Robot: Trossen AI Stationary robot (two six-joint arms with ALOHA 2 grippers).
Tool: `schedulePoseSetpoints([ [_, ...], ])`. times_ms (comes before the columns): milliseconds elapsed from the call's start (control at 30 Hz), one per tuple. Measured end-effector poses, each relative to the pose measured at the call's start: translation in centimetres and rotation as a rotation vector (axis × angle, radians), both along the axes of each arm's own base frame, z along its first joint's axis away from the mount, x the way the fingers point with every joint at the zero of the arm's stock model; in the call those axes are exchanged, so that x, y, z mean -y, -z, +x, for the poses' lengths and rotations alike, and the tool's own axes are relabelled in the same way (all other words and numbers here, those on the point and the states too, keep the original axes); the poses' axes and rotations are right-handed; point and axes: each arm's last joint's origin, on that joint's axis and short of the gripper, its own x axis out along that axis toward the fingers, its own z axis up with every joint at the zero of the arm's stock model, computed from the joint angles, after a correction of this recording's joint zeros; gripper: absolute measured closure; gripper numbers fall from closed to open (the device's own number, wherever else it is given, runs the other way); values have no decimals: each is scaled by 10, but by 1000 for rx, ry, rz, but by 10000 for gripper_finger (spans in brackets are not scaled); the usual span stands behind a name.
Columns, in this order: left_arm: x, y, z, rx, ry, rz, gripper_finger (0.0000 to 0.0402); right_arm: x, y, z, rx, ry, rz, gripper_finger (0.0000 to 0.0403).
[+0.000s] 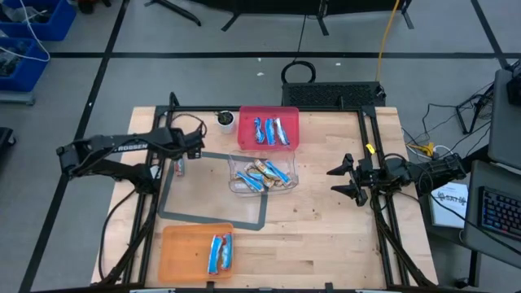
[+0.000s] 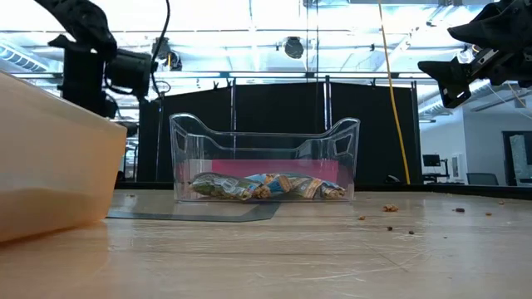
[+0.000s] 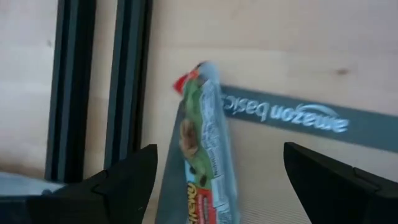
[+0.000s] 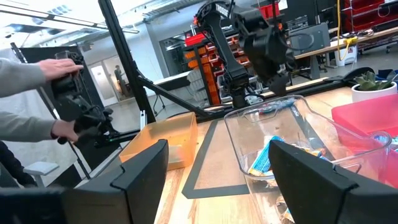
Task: Pick and place Granola Bars by type
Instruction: Put the red granola bar into the orange bin
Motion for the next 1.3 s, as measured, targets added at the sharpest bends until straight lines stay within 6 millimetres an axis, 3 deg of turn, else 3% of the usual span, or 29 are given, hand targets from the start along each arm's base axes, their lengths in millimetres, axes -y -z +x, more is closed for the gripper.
schedulePoseSetpoints([
  [367,5,32,-7,-27,-18,-50,52,0,0,0,0,0,0,135],
  [633,2,41,-5,-20,-50,-72,70,0,0,0,0,0,0,135],
  [800,-2,42,-4,-2,-74,-75,142,0,0,0,1,0,0,135],
  [1200,-2,43,-4,14,-70,-90,380,0,0,0,1,0,1,135],
  [1300,-2,43,-4,14,-68,-93,386,0,0,0,1,0,1,135],
])
